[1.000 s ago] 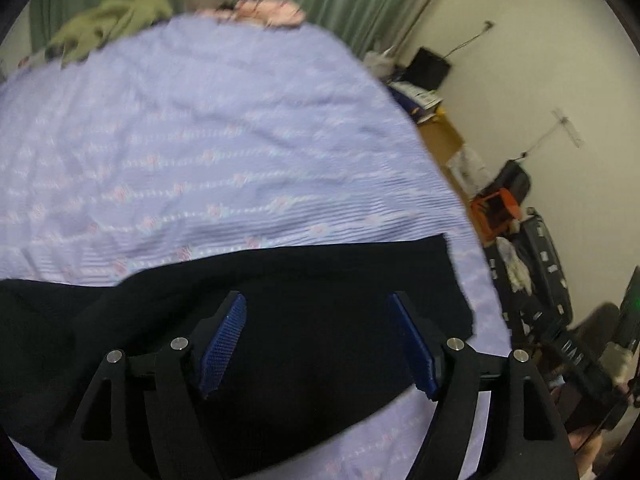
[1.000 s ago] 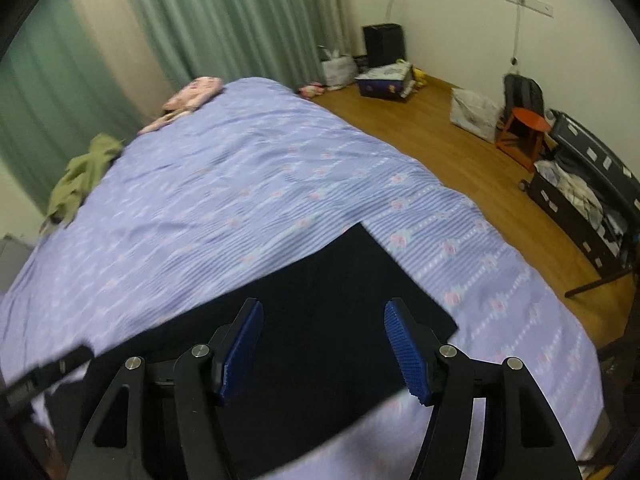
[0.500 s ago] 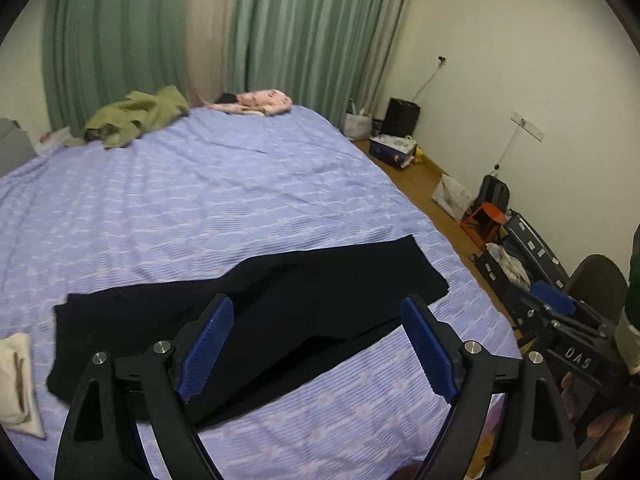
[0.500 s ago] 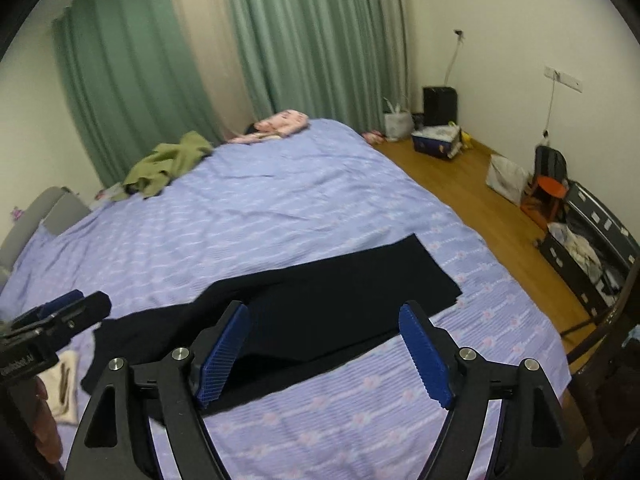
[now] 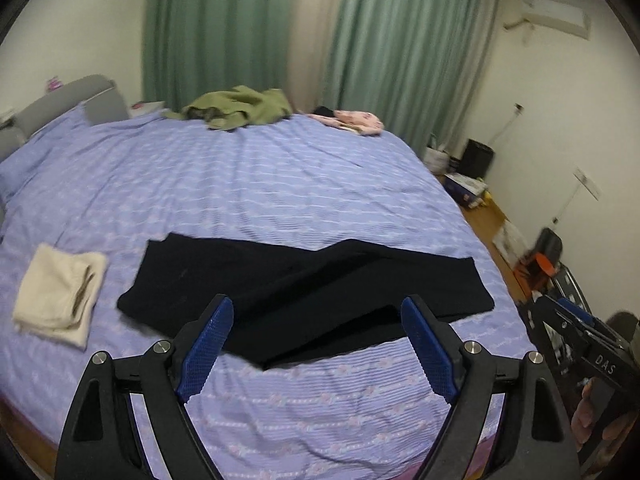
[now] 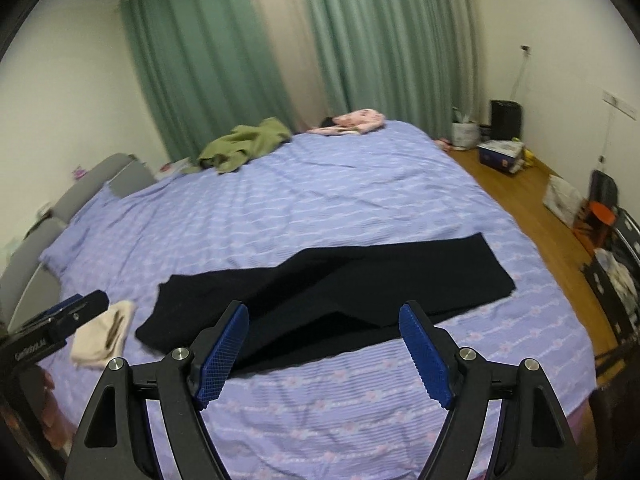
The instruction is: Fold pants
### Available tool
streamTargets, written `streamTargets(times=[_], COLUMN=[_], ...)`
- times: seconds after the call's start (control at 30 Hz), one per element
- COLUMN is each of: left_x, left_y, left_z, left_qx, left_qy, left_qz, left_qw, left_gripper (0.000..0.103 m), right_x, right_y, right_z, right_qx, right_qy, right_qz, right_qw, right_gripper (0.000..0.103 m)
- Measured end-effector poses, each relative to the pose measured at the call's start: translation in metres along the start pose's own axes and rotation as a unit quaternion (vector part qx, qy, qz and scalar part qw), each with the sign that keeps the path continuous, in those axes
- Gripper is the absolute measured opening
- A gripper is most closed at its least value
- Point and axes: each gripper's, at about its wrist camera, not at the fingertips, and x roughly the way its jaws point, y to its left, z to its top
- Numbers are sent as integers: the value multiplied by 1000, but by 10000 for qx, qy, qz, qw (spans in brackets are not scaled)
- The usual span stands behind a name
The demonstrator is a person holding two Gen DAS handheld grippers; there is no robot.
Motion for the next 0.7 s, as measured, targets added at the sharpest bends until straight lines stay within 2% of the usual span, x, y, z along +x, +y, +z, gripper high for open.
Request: streamTargets(times=[0.17,0.37,0.53,0.63,0.7], left_x=[-24,-37,-33,-13,9], left_y=[18,48,80,108,130], left_z=[-14,-18,-16,-1,11], left_qx=[-204,-373,-223,-100,28], left_qy=[-77,-73,28,26,53], left_qz=[606,1123,1244,1268,1196], left_qw=[9979,9930,9920,9919,9928], left_gripper=[86,86,86,86,86], right_x=[-10,-9,11,30,46], right_y=[3,14,43,65,79], right_z=[-5,-4,-7,-9,-7], right_qx=[-173,-297,-391,-287,-174], right_qy=[-9,148,278,341,276], right_qz=[487,684,899,1003,929], right_qw=[9987,9971,9948,9940,9951], right_gripper=[79,79,79,79,79])
